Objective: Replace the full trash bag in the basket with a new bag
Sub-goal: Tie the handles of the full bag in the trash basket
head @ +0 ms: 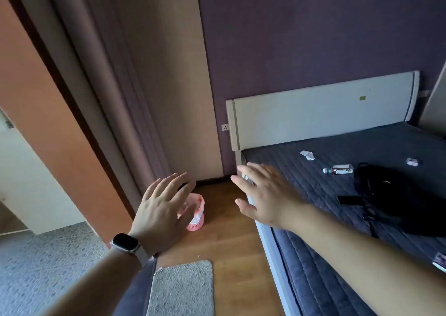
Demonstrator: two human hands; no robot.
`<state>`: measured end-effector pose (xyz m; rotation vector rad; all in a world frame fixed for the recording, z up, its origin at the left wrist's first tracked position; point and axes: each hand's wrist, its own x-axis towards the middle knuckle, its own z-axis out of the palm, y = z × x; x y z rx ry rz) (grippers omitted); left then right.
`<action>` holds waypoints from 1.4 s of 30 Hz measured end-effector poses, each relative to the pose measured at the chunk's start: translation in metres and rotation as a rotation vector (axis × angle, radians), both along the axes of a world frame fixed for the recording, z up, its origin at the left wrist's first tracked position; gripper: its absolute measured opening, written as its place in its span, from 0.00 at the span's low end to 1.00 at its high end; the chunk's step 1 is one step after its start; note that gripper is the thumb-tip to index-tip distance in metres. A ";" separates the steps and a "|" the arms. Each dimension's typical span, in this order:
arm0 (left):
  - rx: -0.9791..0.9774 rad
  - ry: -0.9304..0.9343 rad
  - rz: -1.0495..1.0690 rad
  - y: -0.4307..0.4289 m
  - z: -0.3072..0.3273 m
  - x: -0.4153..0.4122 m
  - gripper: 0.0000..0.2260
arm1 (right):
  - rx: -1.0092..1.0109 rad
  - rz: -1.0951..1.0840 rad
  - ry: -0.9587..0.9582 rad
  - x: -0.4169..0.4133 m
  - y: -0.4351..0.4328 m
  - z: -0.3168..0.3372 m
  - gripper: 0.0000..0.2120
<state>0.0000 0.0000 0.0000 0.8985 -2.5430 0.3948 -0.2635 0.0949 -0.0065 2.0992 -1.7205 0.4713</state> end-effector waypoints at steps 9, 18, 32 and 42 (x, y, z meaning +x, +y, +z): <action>-0.005 -0.023 0.028 -0.073 0.003 -0.102 0.22 | 0.030 0.010 0.025 -0.096 -0.084 -0.002 0.25; 0.029 -0.028 0.101 -0.141 -0.001 -0.113 0.23 | 0.035 0.108 -0.009 -0.112 -0.169 0.002 0.24; -0.019 0.126 0.076 -0.357 -0.034 -0.105 0.19 | 0.029 0.071 0.028 -0.099 -0.384 -0.001 0.22; -0.074 0.156 -0.068 -0.501 -0.040 -0.134 0.16 | 0.042 0.012 0.017 -0.116 -0.501 -0.007 0.22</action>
